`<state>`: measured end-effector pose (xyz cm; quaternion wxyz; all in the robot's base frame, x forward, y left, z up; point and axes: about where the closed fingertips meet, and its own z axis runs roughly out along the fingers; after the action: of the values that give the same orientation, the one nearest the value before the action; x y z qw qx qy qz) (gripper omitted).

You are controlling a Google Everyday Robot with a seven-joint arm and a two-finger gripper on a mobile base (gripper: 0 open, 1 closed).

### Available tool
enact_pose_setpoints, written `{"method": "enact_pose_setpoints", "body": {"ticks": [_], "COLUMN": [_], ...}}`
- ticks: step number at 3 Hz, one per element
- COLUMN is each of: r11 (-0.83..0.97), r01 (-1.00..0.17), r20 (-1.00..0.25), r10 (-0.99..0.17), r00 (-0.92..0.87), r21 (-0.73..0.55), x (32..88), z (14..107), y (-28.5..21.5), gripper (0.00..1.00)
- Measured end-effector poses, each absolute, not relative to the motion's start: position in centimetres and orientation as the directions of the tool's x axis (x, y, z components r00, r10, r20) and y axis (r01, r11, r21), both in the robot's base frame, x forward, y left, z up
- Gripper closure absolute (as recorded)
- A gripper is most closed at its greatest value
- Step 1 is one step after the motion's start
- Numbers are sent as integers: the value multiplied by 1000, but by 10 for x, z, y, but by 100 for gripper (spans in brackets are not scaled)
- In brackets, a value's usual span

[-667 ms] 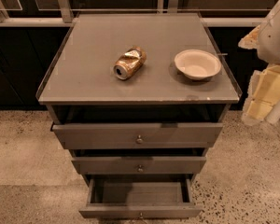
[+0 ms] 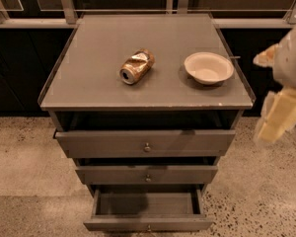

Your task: Close bottom drawer

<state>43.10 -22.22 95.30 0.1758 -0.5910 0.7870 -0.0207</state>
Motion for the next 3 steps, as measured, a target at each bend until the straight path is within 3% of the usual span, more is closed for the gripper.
{"method": "enact_pose_setpoints", "body": {"ticks": [1,2,3], "r11": [332,391,481], "r01": [-923,-917,-877], "r20": [-383,-548,-600], "r10": [-892,-784,-701], "r00": [-240,-291,-385], "r21": [-195,-72,0], "x": [404,383,367], "z": [897,811,767], "y": [-214,-193,-199], "gripper": [0,0,0]}}
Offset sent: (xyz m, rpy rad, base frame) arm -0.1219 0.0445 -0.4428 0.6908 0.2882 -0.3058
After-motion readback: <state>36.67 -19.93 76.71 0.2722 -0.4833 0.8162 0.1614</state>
